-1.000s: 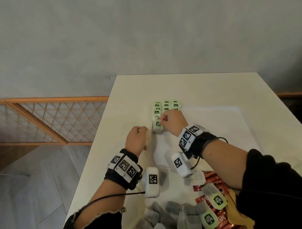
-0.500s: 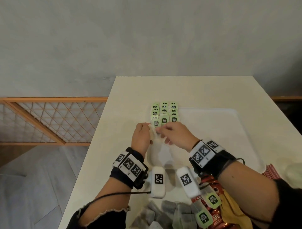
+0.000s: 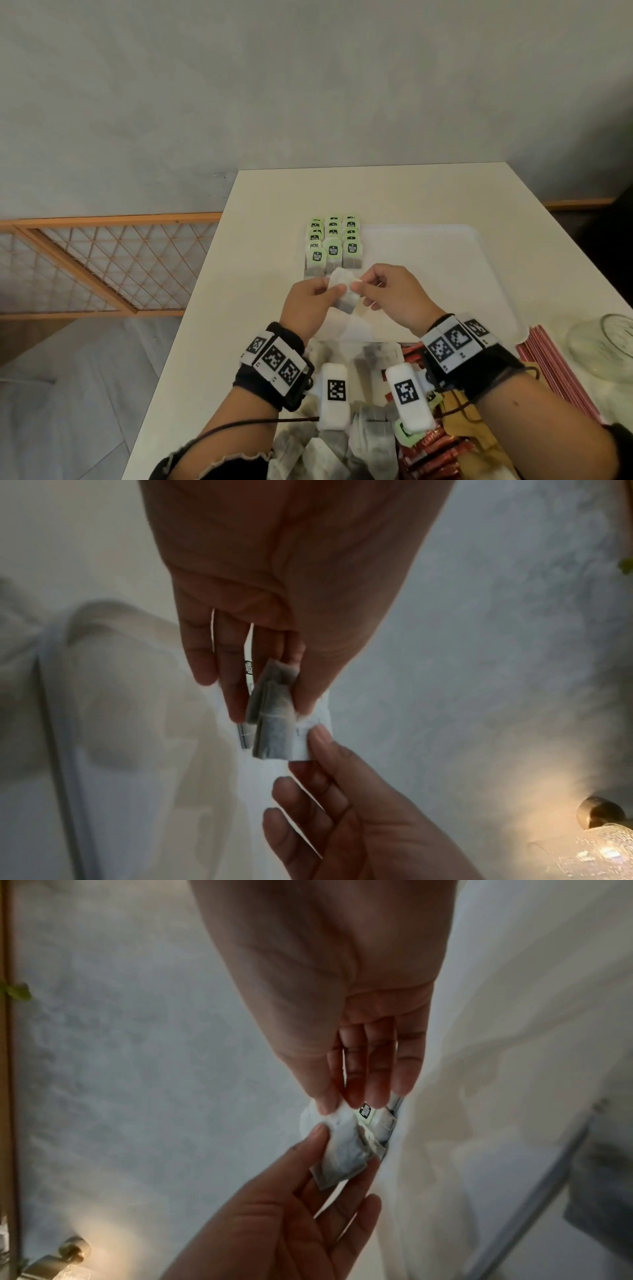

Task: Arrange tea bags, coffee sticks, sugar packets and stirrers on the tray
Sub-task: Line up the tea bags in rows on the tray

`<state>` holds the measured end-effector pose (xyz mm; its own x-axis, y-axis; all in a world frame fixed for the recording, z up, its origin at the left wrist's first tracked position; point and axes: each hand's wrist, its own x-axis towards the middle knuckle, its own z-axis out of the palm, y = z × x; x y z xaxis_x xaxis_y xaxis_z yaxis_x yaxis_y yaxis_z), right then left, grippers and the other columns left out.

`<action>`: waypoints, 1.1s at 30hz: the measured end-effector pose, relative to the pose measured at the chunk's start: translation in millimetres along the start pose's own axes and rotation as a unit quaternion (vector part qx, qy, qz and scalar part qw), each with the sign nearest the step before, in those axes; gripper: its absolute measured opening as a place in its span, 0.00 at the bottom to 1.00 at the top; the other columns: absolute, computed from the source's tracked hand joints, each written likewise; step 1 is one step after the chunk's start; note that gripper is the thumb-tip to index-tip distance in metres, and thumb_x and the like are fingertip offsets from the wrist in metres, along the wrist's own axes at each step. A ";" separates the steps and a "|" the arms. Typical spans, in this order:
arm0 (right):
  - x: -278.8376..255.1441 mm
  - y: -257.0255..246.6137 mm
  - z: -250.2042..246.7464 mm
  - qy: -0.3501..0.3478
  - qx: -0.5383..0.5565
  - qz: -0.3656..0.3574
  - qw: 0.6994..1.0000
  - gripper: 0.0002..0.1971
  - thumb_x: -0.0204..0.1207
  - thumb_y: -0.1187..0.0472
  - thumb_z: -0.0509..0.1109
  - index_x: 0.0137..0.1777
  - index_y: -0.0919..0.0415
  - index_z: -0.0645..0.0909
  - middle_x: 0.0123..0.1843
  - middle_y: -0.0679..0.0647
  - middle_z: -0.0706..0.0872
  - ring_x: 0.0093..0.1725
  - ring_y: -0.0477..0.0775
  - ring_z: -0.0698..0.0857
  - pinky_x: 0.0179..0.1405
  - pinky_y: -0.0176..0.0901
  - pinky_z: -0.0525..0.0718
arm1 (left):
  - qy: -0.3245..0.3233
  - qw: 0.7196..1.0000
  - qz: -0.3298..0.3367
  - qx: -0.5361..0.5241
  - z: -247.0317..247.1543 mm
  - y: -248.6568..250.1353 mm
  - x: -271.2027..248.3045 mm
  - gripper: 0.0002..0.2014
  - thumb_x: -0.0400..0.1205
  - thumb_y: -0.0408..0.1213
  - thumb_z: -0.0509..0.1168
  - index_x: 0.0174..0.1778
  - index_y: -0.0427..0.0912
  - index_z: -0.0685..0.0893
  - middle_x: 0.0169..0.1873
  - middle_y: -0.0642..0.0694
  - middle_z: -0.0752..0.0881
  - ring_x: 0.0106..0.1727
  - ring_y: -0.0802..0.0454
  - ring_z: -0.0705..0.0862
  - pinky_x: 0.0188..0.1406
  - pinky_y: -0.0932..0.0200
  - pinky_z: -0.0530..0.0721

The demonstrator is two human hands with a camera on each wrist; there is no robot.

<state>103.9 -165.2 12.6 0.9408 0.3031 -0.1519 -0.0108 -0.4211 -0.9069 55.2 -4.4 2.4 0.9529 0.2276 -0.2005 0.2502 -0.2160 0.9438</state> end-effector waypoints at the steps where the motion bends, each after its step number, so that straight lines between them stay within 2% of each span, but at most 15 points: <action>1: -2.5 -0.8 -1.0 0.007 0.007 0.000 1.000 0.08 0.75 0.58 0.76 0.39 0.60 0.83 0.37 0.57 0.88 0.34 0.49 0.87 0.38 0.45 0.87 | 0.018 1.000 0.005 0.001 -0.7 -0.2 -1.4 0.15 0.80 0.41 0.71 0.29 0.37 0.83 0.24 0.48 0.78 0.30 0.53 0.74 0.40 0.53 0.75; 2: -4.3 -1.4 -1.6 0.016 0.011 0.001 1.000 0.08 0.75 0.58 0.76 0.38 0.60 0.83 0.37 0.57 0.88 0.33 0.50 0.87 0.39 0.46 0.87 | 0.041 0.999 0.006 0.002 -1.6 -0.2 -2.1 0.15 0.79 0.42 0.72 0.30 0.36 0.86 0.25 0.48 0.81 0.31 0.53 0.76 0.41 0.52 0.77; 5: -5.8 -1.3 -4.5 0.054 0.016 0.010 0.998 0.10 0.75 0.60 0.75 0.35 0.60 0.79 0.33 0.56 0.87 0.34 0.53 0.88 0.44 0.53 0.88 | 0.107 0.993 0.031 0.042 -3.3 1.2 -4.7 0.12 0.79 0.46 0.71 0.31 0.46 0.89 0.25 0.50 0.88 0.32 0.50 0.84 0.45 0.51 0.84; 9: -5.8 -1.8 -2.3 0.066 0.006 0.017 0.998 0.10 0.73 0.61 0.72 0.34 0.62 0.77 0.29 0.57 0.89 0.36 0.60 0.89 0.49 0.60 0.88 | 0.066 0.984 0.103 0.129 9.3 9.5 -16.9 0.16 0.81 0.48 0.68 0.33 0.41 0.88 0.27 0.42 0.87 0.33 0.39 0.84 0.41 0.43 0.85; 12: -6.4 -5.2 2.0 0.061 0.026 0.009 0.998 0.10 0.74 0.60 0.73 0.36 0.63 0.77 0.33 0.59 0.89 0.37 0.59 0.89 0.46 0.57 0.90 | 0.044 0.981 0.122 0.142 18.2 10.1 -18.8 0.17 0.81 0.45 0.68 0.32 0.37 0.86 0.27 0.38 0.84 0.34 0.36 0.82 0.41 0.40 0.83; 14: -6.2 -6.1 2.2 0.047 0.052 0.005 0.998 0.11 0.77 0.58 0.73 0.38 0.64 0.78 0.35 0.59 0.90 0.39 0.58 0.90 0.44 0.53 0.91 | 0.045 0.982 0.118 0.141 18.5 10.3 -17.3 0.18 0.80 0.42 0.69 0.25 0.42 0.81 0.20 0.45 0.78 0.31 0.37 0.78 0.39 0.41 0.81; 16: -4.6 -5.6 1.2 0.021 0.080 0.008 0.997 0.12 0.79 0.57 0.72 0.42 0.67 0.81 0.39 0.58 0.91 0.43 0.59 0.91 0.45 0.51 0.91 | 0.049 0.982 0.113 0.144 16.0 10.1 -13.3 0.18 0.80 0.41 0.69 0.22 0.46 0.80 0.18 0.48 0.75 0.28 0.42 0.76 0.38 0.42 0.82; 18: -4.8 -6.1 -0.2 -0.002 0.100 0.011 0.995 0.09 0.80 0.59 0.70 0.45 0.66 0.84 0.43 0.58 0.92 0.45 0.58 0.91 0.47 0.49 0.90 | 0.046 0.980 0.116 0.155 12.9 12.4 -11.5 0.14 0.80 0.39 0.68 0.27 0.46 0.85 0.20 0.50 0.80 0.29 0.46 0.81 0.39 0.43 0.85; 21: -0.1 -4.7 -0.4 -0.009 0.098 0.004 0.995 0.02 0.79 0.64 0.71 0.48 0.63 0.83 0.45 0.62 0.89 0.41 0.57 0.89 0.42 0.45 0.89 | 0.042 0.981 0.115 0.153 10.2 11.0 -2.8 0.12 0.79 0.38 0.67 0.30 0.40 0.84 0.26 0.40 0.84 0.35 0.38 0.85 0.38 0.41 0.83; 23: 7.3 0.4 -1.7 0.014 0.036 -0.003 0.999 0.06 0.78 0.62 0.72 0.53 0.58 0.80 0.48 0.58 0.85 0.39 0.53 0.86 0.38 0.44 0.86 | 0.035 0.982 0.110 0.149 10.5 7.9 3.1 0.11 0.78 0.39 0.66 0.32 0.40 0.85 0.28 0.39 0.86 0.36 0.37 0.86 0.39 0.40 0.85; 25: 16.1 3.6 -4.4 0.015 -0.045 -0.001 0.999 0.07 0.78 0.56 0.72 0.53 0.54 0.78 0.50 0.53 0.83 0.43 0.53 0.83 0.43 0.49 0.86 | 0.020 0.987 0.094 0.128 11.4 5.5 7.5 0.12 0.76 0.45 0.65 0.36 0.41 0.88 0.30 0.40 0.88 0.37 0.39 0.87 0.41 0.39 0.87; 26: 19.7 3.9 -5.7 0.005 -0.060 0.002 0.998 0.07 0.79 0.55 0.71 0.51 0.55 0.79 0.51 0.52 0.83 0.44 0.53 0.83 0.44 0.50 0.86 | 0.014 0.989 0.086 0.117 11.6 3.6 9.8 0.13 0.75 0.47 0.64 0.38 0.41 0.89 0.32 0.41 0.89 0.38 0.39 0.88 0.42 0.38 0.88; 29: 30.8 4.6 -9.5 -0.018 -0.053 0.012 0.998 0.06 0.79 0.58 0.72 0.45 0.60 0.81 0.44 0.51 0.84 0.39 0.53 0.84 0.40 0.49 0.84 | 0.013 0.992 0.073 0.105 10.3 -3.7 16.6 0.19 0.77 0.52 0.62 0.40 0.39 0.87 0.33 0.40 0.89 0.40 0.40 0.88 0.44 0.37 0.88; 33: 54.1 11.5 -16.6 -0.036 -0.114 0.021 0.993 0.05 0.78 0.59 0.73 0.42 0.59 0.82 0.38 0.52 0.86 0.34 0.50 0.86 0.34 0.39 0.81 | 0.047 0.994 0.045 0.082 2.5 -10.0 24.4 0.25 0.77 0.56 0.58 0.44 0.36 0.86 0.34 0.46 0.91 0.42 0.42 0.89 0.47 0.36 0.87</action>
<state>160.3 -167.8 0.5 0.9147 0.3377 -0.2219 0.0357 -0.6146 -0.7880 76.4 1.0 -12.6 0.9543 0.2871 -0.0835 0.1958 -0.3892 0.9001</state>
